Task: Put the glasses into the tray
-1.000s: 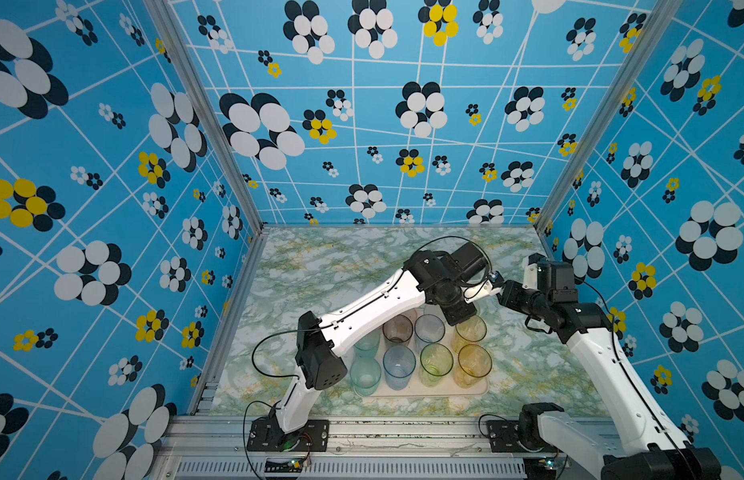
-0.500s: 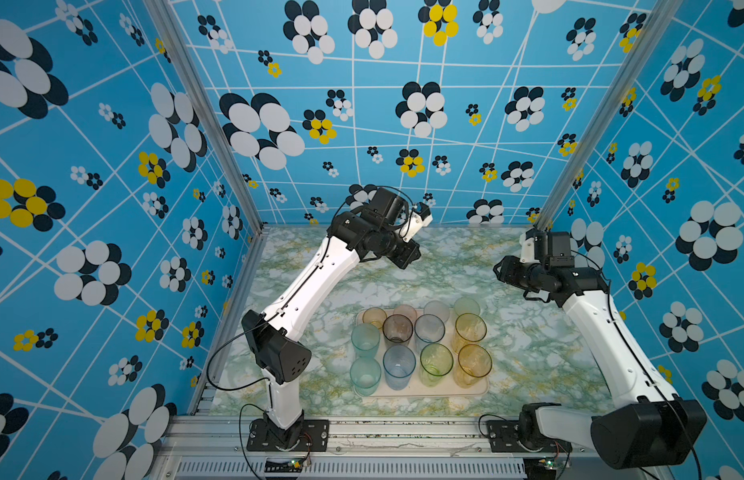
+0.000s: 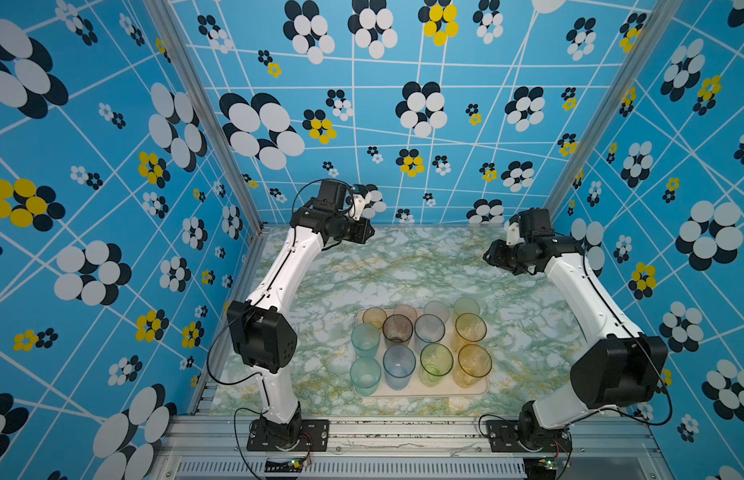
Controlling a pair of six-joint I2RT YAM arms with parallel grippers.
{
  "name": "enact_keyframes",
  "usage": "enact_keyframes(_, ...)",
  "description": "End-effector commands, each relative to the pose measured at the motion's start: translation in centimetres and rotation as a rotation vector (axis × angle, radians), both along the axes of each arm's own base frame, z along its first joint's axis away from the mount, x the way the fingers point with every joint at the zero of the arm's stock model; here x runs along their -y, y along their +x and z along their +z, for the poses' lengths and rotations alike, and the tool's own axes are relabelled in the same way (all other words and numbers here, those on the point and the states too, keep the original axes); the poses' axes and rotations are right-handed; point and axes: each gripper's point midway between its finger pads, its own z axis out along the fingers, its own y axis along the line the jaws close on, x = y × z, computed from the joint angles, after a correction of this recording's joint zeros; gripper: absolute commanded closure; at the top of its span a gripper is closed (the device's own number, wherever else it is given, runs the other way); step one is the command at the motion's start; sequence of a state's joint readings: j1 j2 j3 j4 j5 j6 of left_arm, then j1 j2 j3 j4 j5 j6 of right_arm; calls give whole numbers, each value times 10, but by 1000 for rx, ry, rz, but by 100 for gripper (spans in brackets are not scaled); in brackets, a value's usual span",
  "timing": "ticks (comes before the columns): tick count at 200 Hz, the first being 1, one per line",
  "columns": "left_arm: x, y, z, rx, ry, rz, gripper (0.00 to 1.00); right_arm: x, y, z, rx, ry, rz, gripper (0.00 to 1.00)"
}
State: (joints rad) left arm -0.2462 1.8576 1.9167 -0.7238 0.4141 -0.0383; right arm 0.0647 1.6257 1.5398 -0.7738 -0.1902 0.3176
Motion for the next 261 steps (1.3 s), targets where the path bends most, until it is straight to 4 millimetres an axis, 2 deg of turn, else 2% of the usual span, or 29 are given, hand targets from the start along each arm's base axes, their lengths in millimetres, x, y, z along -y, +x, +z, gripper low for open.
enact_keyframes(1, -27, 27, -8, 28, -74, 97, 81, -18, 17, -10, -26, 90, 66, 52)
enact_keyframes(3, -31, 28, -10, 26, -75, 106, 81, -19, 17, -12, -30, 91, 67, 52)
enact_keyframes(5, -33, 30, -11, 29, -78, 114, 81, -20, 23, -3, -5, 93, 69, 53)
enact_keyframes(31, -71, 46, -33, 43, -72, 203, 80, -15, 35, -6, 11, 75, 45, 53)
enact_keyframes(61, -114, 62, -46, 42, -86, 297, 80, -10, 44, -9, -1, 63, 1, 52)
enact_keyframes(86, -147, 71, -44, 105, -139, 376, 80, -9, 50, -6, 33, 80, -32, 53)
enact_keyframes(96, -158, 73, -54, 110, -148, 407, 79, -8, 50, -3, 64, 89, -49, 53)
enact_keyframes(98, -160, 70, -47, 127, -151, 411, 79, -8, 51, 1, 77, 92, -51, 52)
enact_keyframes(101, -162, 70, -44, 142, -154, 416, 79, -8, 47, -7, 64, 93, -57, 52)
enact_keyframes(147, -188, 47, -31, 314, -102, 523, 76, 9, 26, -2, 119, 26, -106, 51)
enact_keyframes(167, -199, 29, -36, 391, -66, 578, 74, 16, 15, -5, 124, -14, -118, 50)
enact_keyframes(190, -200, 12, -55, 424, -26, 577, 74, 19, 9, -9, 168, -26, -123, 49)
enact_keyframes(206, -195, 3, -76, 359, -31, 559, 75, 19, 7, -14, 188, -17, -125, 49)
enact_keyframes(214, -189, -3, -87, 319, -41, 536, 70, 18, 5, -17, 187, -14, -120, 48)
enact_keyframes(229, -183, -15, -105, 276, -42, 530, 69, 16, 2, -22, 179, -12, -106, 49)
enact_keyframes(242, -178, -30, -115, 270, -31, 530, 68, 14, 0, -25, 173, -8, -95, 48)
enact_keyframes(261, -185, -57, -122, 302, 54, 569, 65, 13, -5, -24, 178, -7, -80, 48)
